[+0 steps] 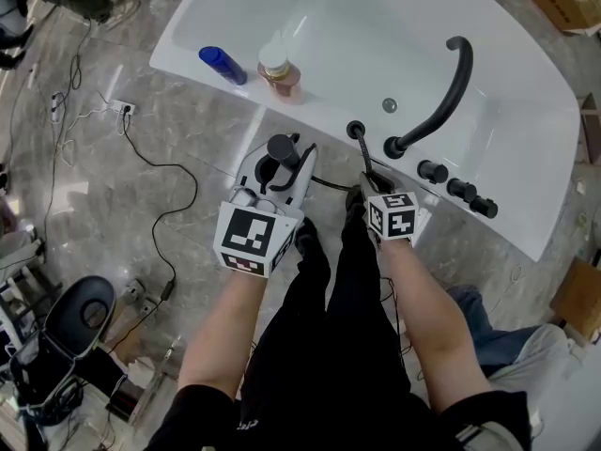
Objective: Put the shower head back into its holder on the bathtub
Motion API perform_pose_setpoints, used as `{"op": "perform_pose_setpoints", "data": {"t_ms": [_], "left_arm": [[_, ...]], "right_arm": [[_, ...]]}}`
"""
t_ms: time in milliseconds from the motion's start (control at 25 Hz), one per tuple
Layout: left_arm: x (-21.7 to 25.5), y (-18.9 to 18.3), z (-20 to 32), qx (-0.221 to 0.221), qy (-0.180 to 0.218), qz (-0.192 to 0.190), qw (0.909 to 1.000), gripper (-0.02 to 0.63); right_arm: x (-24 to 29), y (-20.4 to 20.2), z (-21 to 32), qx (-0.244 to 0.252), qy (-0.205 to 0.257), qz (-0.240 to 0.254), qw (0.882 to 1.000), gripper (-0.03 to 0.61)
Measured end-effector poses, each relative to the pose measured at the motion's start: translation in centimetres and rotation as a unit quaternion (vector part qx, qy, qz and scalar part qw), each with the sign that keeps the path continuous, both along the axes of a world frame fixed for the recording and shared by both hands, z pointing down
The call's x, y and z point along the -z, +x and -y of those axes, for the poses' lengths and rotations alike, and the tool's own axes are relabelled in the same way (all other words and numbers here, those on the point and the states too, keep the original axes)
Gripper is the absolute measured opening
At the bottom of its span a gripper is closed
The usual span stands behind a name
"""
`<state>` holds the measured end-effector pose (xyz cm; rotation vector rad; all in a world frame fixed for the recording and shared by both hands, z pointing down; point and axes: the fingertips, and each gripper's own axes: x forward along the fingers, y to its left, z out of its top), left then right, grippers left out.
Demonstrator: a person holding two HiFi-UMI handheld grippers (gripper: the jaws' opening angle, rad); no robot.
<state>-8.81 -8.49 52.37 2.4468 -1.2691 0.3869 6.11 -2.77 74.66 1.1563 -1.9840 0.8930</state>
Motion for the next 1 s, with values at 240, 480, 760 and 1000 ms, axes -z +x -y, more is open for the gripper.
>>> {"op": "perform_pose_setpoints", "data": {"t_ms": [240, 480, 760, 1000], "left_arm": [[1.4, 0.8, -0.2, -0.006, 0.006, 0.005, 0.9999, 0.118], [2.1, 0.8, 0.3, 0.004, 0.01, 0.0, 0.9999, 0.118], [1.9, 1.0, 0.6, 0.008, 0.011, -0.001, 0.9999, 0.118], [0.9, 0.8, 0.6, 0.004, 0.008, 0.007, 0.9999, 0.118]], "right_arm": [[4.5, -0.5, 2.8, 0.003, 0.003, 0.015, 1.0, 0.064], [4.4, -2.8, 5.1, 0.015, -0.013, 0.012, 1.0, 0.085], [1.8, -1.2, 1.2, 0.012, -0.033, 0.012, 0.999, 0.18], [-2.6, 0.2, -0.9, -0.001, -0.049, 0.001, 0.999, 0.158]]}}
